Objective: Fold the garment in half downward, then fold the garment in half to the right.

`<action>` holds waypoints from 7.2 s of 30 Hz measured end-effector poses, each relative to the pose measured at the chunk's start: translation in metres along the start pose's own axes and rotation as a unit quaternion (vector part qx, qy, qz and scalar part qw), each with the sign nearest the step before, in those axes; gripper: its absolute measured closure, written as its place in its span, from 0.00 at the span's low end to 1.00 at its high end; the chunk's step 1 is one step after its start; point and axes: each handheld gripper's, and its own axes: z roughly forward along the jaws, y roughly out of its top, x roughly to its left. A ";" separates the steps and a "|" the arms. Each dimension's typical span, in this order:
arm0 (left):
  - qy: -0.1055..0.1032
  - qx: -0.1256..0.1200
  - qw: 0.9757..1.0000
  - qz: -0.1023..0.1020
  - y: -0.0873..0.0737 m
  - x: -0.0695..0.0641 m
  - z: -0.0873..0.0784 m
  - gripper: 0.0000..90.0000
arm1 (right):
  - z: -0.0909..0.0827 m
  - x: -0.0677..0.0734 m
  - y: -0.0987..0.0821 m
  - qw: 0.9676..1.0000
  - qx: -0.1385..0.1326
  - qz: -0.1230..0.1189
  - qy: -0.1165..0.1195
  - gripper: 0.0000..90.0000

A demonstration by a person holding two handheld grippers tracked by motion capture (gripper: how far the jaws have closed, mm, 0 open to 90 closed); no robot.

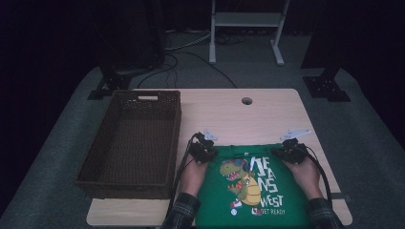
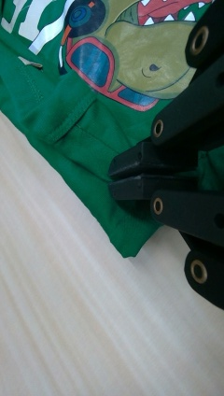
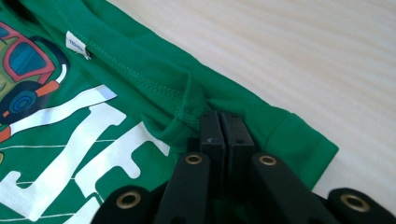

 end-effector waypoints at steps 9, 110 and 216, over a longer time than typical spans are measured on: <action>0.021 0.000 1.000 -0.006 0.018 0.025 0.014 0.98 | 0.021 -0.019 0.023 1.000 -0.007 0.016 -0.004 0.99; -0.113 -0.025 0.993 0.032 -0.103 -0.097 -0.081 0.90 | -0.092 0.085 -0.108 0.993 -0.037 -0.082 0.070 0.98; 0.006 -0.062 0.998 0.008 -0.077 -0.085 -0.040 0.32 | -0.007 0.079 -0.038 0.991 -0.038 -0.093 0.088 0.03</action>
